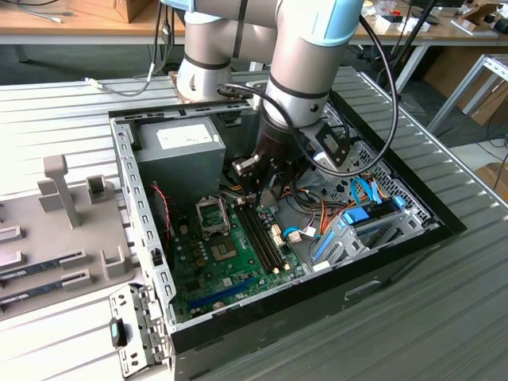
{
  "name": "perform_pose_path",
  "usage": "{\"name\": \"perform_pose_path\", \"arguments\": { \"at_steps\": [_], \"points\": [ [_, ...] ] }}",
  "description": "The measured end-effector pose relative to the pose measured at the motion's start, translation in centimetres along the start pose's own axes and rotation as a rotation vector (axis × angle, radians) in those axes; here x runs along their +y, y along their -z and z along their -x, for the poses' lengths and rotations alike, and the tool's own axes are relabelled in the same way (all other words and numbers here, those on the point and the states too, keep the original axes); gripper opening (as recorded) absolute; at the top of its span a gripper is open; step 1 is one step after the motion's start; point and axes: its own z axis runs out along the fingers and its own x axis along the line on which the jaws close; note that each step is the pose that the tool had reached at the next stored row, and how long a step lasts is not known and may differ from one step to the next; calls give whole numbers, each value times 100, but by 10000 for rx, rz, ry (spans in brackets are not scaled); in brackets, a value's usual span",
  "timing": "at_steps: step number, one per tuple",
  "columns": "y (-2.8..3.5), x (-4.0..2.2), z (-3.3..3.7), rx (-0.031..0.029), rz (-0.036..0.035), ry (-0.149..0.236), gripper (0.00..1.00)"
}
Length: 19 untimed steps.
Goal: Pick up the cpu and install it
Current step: 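Pick up the cpu and move it towards the insertion slot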
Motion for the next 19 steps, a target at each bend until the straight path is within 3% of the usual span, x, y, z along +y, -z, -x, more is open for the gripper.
{"name": "perform_pose_path", "arguments": {
  "at_steps": [19],
  "points": [
    [-45,1,-2,0,0,-1,47]
  ]
}}
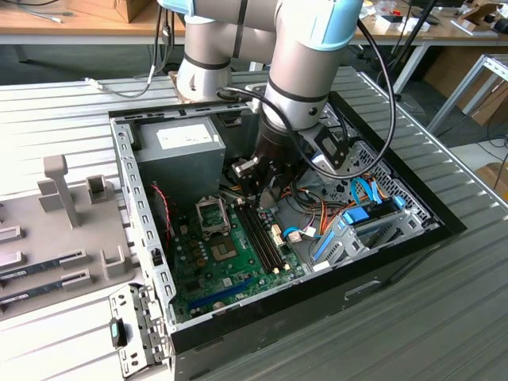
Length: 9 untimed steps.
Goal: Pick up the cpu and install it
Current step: 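Pick up the cpu and move it towards the insertion slot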
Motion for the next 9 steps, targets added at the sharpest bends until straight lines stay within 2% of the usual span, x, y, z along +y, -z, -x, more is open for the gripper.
{"name": "perform_pose_path", "arguments": {
  "at_steps": [9],
  "points": [
    [-19,3,-48,0,1,1,47]
  ]
}}
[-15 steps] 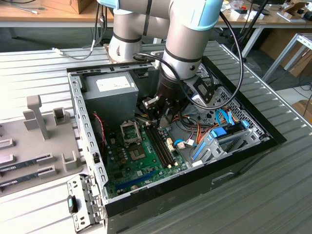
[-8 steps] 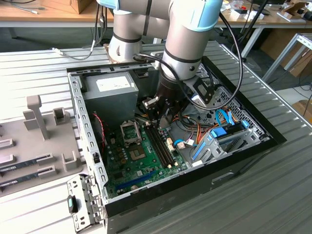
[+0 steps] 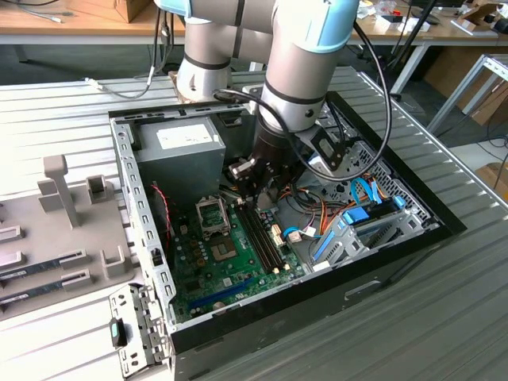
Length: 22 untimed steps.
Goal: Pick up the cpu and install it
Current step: 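Pick up the cpu and move it towards the insertion slot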
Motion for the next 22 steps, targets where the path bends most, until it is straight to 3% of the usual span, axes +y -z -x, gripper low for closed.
{"name": "perform_pose_path", "arguments": {
  "at_steps": [22],
  "points": [
    [-11,6,-113,0,0,-1,47]
  ]
}}
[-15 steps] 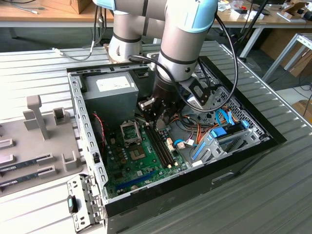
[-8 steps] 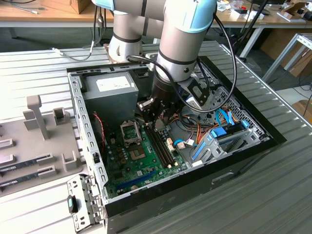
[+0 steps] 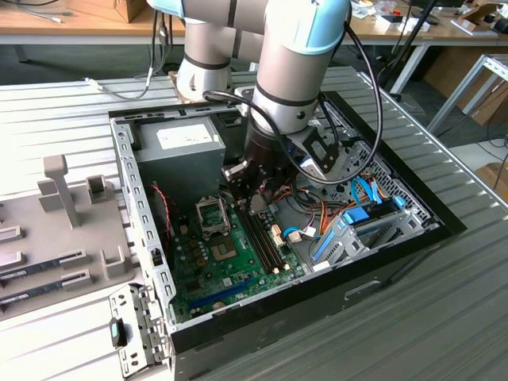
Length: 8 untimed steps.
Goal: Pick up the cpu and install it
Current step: 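Pick up the cpu and move it towards the insertion slot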
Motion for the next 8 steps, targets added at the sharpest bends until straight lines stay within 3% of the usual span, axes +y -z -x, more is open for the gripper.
{"name": "perform_pose_path", "arguments": {
  "at_steps": [8],
  "points": [
    [-5,2,-46,1,-1,0,47]
  ]
}}
